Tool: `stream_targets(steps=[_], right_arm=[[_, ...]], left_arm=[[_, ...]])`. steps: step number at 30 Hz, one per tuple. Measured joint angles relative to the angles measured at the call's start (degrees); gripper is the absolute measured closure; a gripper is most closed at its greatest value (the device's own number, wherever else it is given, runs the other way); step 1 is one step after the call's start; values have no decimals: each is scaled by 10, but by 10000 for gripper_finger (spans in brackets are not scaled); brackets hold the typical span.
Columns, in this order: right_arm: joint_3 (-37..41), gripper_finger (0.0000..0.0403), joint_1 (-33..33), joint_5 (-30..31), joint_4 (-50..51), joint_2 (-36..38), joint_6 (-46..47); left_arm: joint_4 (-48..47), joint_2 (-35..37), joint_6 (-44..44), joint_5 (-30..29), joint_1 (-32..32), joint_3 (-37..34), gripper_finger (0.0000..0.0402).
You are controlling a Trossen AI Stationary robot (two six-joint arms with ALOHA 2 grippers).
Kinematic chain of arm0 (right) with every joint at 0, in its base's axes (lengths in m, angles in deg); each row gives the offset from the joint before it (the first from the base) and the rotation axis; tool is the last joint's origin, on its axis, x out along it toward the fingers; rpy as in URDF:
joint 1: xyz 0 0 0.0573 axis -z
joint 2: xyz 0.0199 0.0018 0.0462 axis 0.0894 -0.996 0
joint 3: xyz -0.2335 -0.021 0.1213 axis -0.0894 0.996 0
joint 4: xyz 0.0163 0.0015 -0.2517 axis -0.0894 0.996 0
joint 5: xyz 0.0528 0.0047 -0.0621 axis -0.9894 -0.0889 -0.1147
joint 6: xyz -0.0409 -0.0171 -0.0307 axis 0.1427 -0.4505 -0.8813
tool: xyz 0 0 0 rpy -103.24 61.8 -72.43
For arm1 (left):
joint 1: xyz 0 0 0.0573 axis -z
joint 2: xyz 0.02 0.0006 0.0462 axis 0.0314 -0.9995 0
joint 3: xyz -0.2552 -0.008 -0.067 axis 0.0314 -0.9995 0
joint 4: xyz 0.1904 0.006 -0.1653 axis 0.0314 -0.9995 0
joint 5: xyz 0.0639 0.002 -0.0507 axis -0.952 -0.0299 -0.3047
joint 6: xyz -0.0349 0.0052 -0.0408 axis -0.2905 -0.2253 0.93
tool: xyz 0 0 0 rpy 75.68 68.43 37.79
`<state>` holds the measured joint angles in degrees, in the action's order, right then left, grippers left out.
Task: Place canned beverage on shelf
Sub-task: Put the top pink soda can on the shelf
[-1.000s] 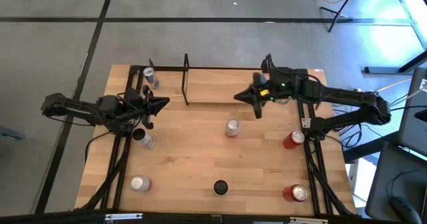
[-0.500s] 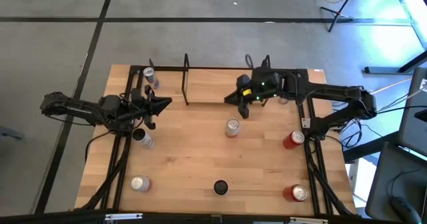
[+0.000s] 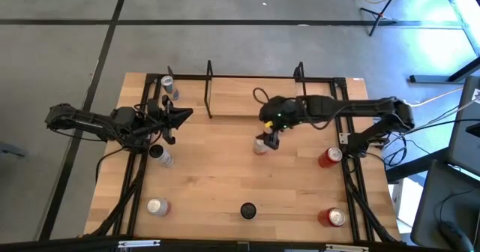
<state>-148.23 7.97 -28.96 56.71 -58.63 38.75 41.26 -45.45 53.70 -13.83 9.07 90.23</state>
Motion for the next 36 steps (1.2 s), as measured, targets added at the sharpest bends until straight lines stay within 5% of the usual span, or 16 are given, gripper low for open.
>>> stream_targets(steps=[8,36], right_arm=[[3,4,0,-2,15,-15,5],[11,45,-18,25,36,-125,153]], left_arm=[[0,0,0,0,0,0,382],[-1,0,-1,-1,0,0,382]])
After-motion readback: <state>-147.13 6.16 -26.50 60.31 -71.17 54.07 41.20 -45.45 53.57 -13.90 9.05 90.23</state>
